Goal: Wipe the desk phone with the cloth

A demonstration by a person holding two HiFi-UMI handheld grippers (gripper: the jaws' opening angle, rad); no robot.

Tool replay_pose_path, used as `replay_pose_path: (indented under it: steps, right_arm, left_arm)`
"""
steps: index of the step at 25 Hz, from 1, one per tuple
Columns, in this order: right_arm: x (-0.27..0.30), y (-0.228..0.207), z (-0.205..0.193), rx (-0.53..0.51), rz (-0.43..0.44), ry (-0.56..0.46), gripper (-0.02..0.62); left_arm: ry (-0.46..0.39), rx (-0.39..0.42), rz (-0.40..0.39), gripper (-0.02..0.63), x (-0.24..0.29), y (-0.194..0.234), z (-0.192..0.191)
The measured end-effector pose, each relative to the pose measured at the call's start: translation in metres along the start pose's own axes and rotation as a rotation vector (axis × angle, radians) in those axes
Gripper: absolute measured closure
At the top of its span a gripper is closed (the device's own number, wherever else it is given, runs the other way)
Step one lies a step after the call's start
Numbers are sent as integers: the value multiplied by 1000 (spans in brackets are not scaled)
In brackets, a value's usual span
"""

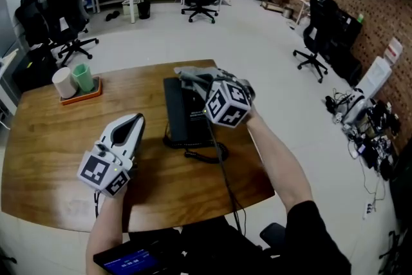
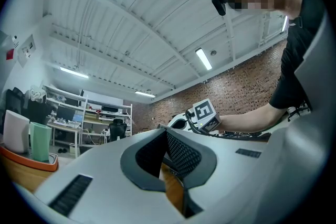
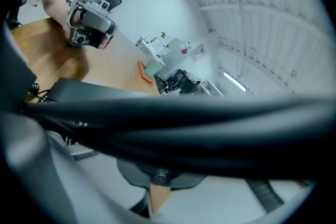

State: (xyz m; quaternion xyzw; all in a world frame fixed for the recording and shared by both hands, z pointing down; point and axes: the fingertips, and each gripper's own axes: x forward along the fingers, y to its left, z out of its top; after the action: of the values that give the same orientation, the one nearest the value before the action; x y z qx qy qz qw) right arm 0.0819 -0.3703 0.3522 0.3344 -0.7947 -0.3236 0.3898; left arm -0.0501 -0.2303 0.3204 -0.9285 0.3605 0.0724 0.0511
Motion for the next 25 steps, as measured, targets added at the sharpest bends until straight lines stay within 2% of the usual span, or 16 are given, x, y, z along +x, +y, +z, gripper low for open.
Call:
replay_pose_path:
  steps: [3, 11, 13, 14, 16, 21, 23, 25]
  right_arm:
    - [-18, 20, 1, -52, 70, -3, 572]
    - [-97, 144, 10, -241, 418, -110, 572]
    - [-109, 157, 7, -280, 467, -113, 572]
    - [-111, 153, 8, -282, 456, -118, 572]
    - [-106, 122, 14, -223, 363, -144, 572]
    - [-66, 6, 3, 21, 1, -140, 572]
    - [-49, -20, -5, 70, -66, -138, 572]
    - [-35, -29, -8, 76, -74, -131, 572]
  left_arm:
    - [3, 6, -2, 611, 0, 0, 0]
    - [7, 12, -8, 611, 1, 2, -1]
    - [9, 13, -9, 611, 0, 1, -1]
    - [10, 13, -8, 611, 0, 2, -2]
    - [11, 12, -9, 611, 0, 2, -2]
    - [14, -4, -1, 611, -5, 1, -4]
    - [9, -8, -1, 611, -4, 2, -4]
    - [4, -10, -6, 611, -1, 1, -4]
